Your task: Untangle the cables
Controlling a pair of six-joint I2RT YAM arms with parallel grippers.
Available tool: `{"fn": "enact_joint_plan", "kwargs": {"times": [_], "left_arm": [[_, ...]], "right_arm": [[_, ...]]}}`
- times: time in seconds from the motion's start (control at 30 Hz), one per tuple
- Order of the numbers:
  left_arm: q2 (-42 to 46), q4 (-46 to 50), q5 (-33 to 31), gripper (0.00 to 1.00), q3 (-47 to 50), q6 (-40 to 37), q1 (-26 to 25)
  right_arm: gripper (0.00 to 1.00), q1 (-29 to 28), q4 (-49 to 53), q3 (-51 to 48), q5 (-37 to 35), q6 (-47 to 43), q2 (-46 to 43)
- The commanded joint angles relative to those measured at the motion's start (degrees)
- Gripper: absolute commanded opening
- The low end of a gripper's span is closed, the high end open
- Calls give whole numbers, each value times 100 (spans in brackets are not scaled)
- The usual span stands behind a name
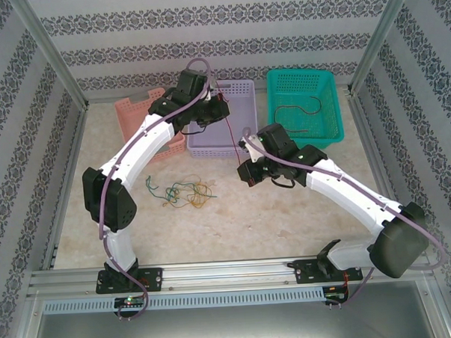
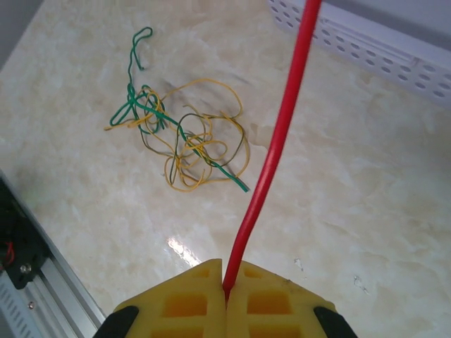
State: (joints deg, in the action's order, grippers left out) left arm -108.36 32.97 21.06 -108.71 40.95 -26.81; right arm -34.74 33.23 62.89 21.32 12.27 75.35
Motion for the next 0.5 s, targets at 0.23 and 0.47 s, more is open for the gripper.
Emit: {"fn": "enact_joint_plan", "kwargs": {"times": [0.23, 0.47], "left_arm": [[388, -1598, -441, 0, -216, 84, 587], [403, -1583, -83, 0, -305, 652, 627]], "right_arm": [[0, -176, 1212, -371, 1008, 191, -158], [12, -185, 878, -446, 757, 398, -170]]}}
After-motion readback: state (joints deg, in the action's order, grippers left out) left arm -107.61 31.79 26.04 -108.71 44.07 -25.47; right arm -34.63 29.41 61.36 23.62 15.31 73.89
